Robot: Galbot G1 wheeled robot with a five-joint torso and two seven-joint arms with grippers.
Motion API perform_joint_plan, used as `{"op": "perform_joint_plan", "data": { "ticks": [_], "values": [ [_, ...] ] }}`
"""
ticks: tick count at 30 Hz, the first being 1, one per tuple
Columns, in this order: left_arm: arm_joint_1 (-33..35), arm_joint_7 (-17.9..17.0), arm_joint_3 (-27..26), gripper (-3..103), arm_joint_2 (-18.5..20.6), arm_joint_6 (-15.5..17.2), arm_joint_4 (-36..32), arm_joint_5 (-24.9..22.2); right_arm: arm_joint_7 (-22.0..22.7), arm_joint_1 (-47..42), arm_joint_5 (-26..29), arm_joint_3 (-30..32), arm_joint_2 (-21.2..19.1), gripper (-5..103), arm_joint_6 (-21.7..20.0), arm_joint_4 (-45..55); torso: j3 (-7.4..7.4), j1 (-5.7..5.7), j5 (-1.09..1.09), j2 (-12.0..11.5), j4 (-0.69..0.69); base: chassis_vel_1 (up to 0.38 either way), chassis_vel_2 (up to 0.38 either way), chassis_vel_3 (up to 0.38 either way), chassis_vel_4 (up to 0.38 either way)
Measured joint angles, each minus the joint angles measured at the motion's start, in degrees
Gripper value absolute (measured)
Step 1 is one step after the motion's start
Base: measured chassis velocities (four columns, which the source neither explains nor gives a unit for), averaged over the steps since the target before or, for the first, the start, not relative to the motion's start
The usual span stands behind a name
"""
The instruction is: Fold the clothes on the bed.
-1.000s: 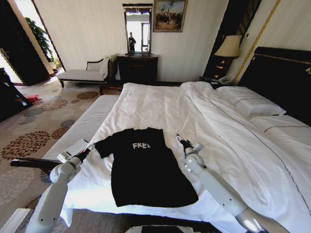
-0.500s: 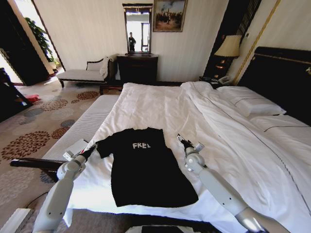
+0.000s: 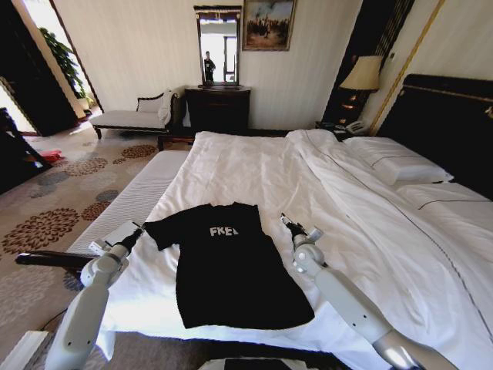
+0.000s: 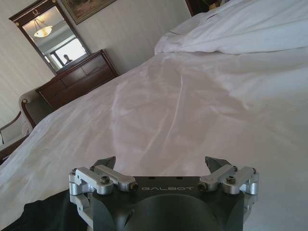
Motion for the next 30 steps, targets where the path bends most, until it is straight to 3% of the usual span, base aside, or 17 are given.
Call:
{"op": "perform_joint_plan", "data": {
  "ticks": [10, 18, 30],
  "values": [
    [-3.6, -2.6, 8.1, 0, -1.6, 0.8, -3.6, 1.8, 0.7, 0.7, 0.0, -1.2, -0.8, 100, -0.2, 0.0, 0.0, 0.0, 0.0, 0.0, 0.0, 0.0, 0.0, 0.0, 0.0],
    [-12.5, -3.8, 16.4, 0, -5.1, 0.9, 1.8, 4.9, 1.0, 0.5, -0.6, -1.5, -1.8, 100, -0.3, -0.5, 0.0, 0.0, 0.02, 0.0, -0.02, 0.0, 0.0, 0.0, 0.0],
    [-17.2, -4.9, 20.5, 0, -9.2, 0.6, 6.4, 8.5, 0.8, -0.8, -1.4, -1.5, -1.9, 100, -0.4, -0.2, 0.0, 0.01, 0.01, 0.0, -0.01, 0.0, 0.0, 0.0, 0.0]
  ]
}}
